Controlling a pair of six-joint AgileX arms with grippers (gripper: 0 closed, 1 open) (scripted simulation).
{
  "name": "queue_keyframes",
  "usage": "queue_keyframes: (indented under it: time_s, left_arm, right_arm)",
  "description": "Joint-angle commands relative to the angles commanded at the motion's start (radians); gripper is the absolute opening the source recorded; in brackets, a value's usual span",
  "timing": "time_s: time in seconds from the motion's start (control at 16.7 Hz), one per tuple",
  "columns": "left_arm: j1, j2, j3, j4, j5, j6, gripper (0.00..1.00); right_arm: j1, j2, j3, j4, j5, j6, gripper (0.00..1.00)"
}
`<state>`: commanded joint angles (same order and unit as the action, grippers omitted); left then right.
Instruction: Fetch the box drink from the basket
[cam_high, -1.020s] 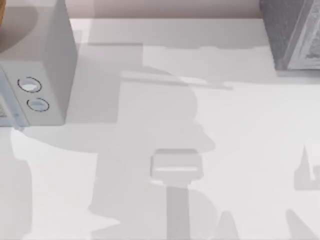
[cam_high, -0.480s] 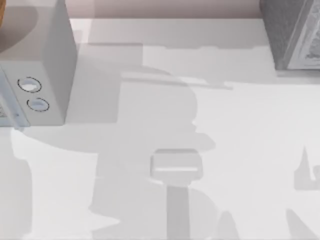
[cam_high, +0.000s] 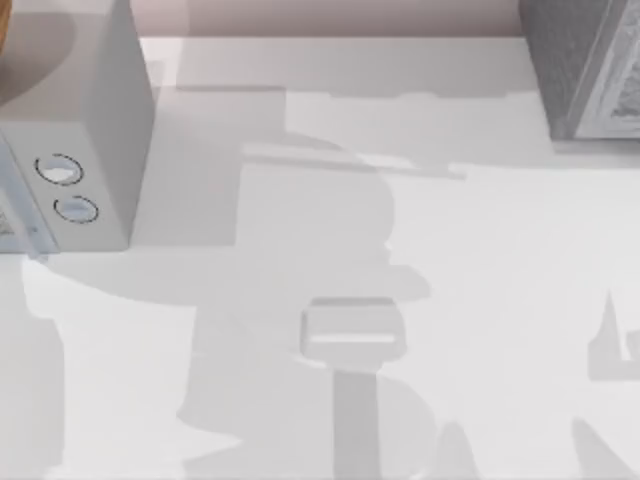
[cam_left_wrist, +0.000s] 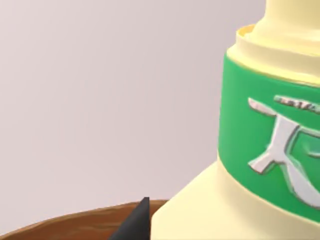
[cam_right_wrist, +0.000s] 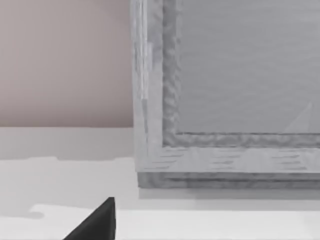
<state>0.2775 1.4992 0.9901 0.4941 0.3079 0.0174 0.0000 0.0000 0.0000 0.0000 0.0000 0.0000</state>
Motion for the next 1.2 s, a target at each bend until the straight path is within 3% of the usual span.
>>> queue_keyframes:
  time_s: [0.72,1.2]
  left_arm:
    - [0.006,-0.014,0.036,-0.041,-0.001,-0.003,0.0]
    - [-0.015,0.002,0.406,-0.38,-0.008,0.004,0.0]
  right_arm:
    - [0.0,0.0,0.0,0.0,0.0,0.0,1.0]
    - [0.0,0.0,0.0,0.0,0.0,0.0,1.0]
